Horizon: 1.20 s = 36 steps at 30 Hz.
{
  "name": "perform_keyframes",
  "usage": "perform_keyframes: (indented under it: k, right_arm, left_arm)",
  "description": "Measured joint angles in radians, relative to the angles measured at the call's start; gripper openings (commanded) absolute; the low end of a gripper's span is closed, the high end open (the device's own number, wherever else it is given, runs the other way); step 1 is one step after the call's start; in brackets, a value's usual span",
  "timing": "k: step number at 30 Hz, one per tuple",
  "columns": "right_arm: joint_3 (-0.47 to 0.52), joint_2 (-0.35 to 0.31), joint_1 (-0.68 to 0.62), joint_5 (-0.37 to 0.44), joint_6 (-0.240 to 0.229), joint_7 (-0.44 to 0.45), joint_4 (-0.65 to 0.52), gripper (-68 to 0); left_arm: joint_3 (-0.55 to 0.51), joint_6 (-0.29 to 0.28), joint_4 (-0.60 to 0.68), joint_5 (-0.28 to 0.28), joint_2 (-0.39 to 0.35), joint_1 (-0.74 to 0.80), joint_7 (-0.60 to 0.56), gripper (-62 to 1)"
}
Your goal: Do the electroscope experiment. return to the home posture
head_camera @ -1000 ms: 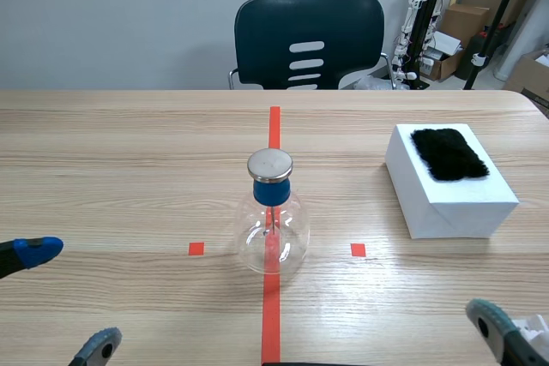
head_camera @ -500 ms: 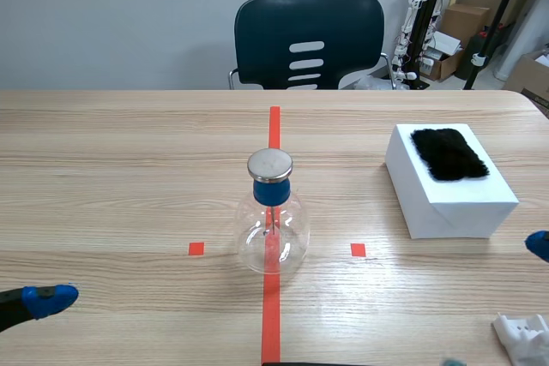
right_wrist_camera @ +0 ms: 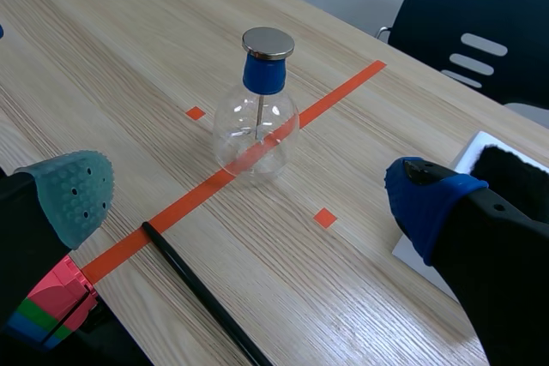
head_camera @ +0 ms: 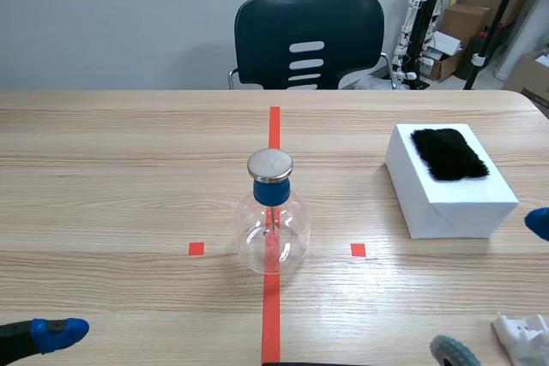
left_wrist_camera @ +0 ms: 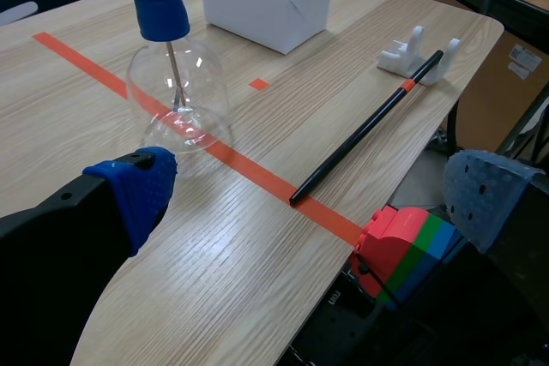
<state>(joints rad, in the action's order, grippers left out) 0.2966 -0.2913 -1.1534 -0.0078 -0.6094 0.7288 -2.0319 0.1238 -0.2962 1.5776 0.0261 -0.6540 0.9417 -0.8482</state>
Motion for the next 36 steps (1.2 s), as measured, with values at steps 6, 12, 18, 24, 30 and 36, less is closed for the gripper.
perform_keyframes:
  k: [6,12,18,24,30,36]
  right_arm:
    - [0.0,0.0,0.0,0.027,0.0,0.002,0.0,0.4]
    - [0.0,0.0,0.0,0.025,0.0,0.004,0.0,0.4]
    - [0.0,0.0,0.0,0.024,0.0,0.003,0.0,0.4]
    - [0.0,0.0,0.0,0.023,0.0,-0.031,0.0,0.4]
    - [0.0,0.0,0.0,0.023,0.0,-0.031,0.0,0.4]
    - [0.0,0.0,0.0,0.023,0.0,-0.031,0.0,0.4]
  left_arm:
    - [0.0,0.069,0.086,0.0,0.0,0.026,0.0,1.4]
    - [0.0,0.079,0.214,0.0,0.0,0.042,0.053,1.4]
    - [0.0,0.119,0.234,0.0,0.0,0.048,0.053,1.4]
    - [-0.04,0.129,0.235,0.0,0.0,0.047,0.047,1.4]
    - [-0.07,0.128,0.235,0.0,-0.001,0.044,0.044,1.4]
    - [-0.07,0.121,0.235,0.0,-0.039,0.039,0.045,1.4]
